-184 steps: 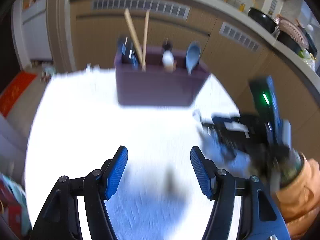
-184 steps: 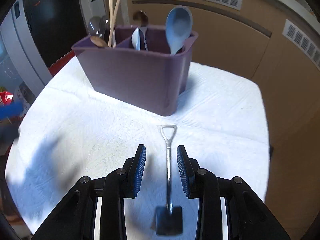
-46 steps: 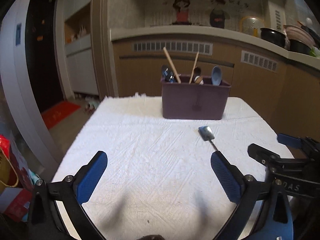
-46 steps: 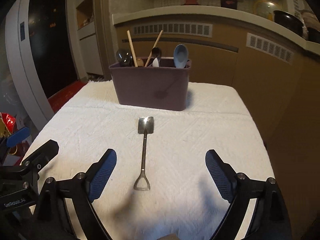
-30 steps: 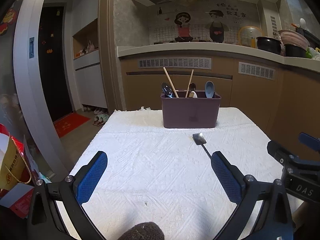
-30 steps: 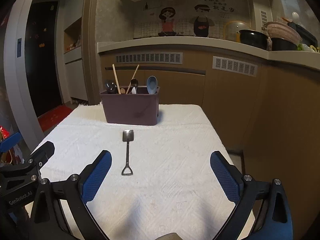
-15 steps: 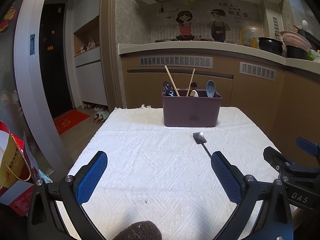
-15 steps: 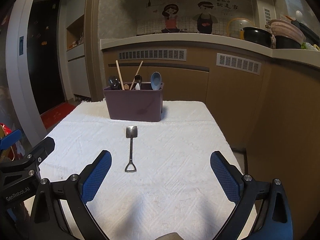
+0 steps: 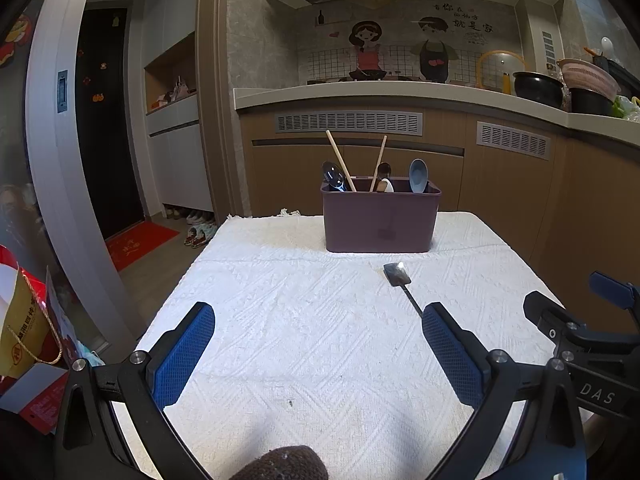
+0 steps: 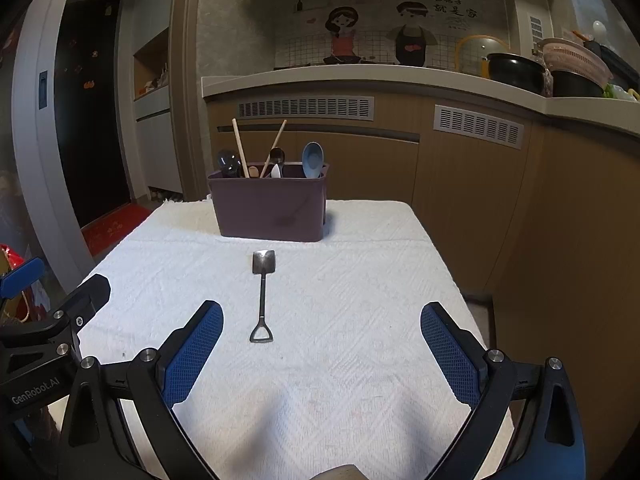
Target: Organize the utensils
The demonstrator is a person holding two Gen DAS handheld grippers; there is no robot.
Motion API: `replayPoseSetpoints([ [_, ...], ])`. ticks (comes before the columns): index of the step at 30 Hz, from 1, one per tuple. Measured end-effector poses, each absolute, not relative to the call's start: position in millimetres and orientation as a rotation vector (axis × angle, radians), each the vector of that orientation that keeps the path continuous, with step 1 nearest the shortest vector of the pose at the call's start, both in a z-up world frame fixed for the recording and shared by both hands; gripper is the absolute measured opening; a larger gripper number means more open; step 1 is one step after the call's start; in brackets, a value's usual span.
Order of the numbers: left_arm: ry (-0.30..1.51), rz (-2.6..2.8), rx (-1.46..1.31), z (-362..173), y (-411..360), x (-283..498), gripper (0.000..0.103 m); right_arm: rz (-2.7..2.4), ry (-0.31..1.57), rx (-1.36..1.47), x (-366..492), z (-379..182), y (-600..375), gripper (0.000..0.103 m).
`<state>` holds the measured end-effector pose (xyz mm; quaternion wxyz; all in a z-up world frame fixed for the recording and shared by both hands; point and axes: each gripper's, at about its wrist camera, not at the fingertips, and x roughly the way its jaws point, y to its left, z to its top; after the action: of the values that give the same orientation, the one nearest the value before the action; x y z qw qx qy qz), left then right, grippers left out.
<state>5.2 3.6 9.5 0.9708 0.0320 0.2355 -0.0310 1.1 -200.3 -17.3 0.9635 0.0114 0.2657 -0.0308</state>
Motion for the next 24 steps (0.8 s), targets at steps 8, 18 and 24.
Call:
replayPoseSetpoints([
  [8, 0.476, -0.063, 0.064, 9.5, 3.7, 5.0, 0.103, -0.062, 0.54, 0.022, 1.5, -18.4, -202.4, 0.099],
  [18, 0.48, -0.064, 0.065, 8.8, 4.6, 3.6, 0.103, -0.058, 0.541, 0.026, 0.6, -18.9, -204.5, 0.099],
  [24, 0.481, -0.064, 0.065, 8.7, 6.3, 3.8, 0.103, -0.058, 0.542, 0.025, 0.7, -18.8, -205.2, 0.099],
])
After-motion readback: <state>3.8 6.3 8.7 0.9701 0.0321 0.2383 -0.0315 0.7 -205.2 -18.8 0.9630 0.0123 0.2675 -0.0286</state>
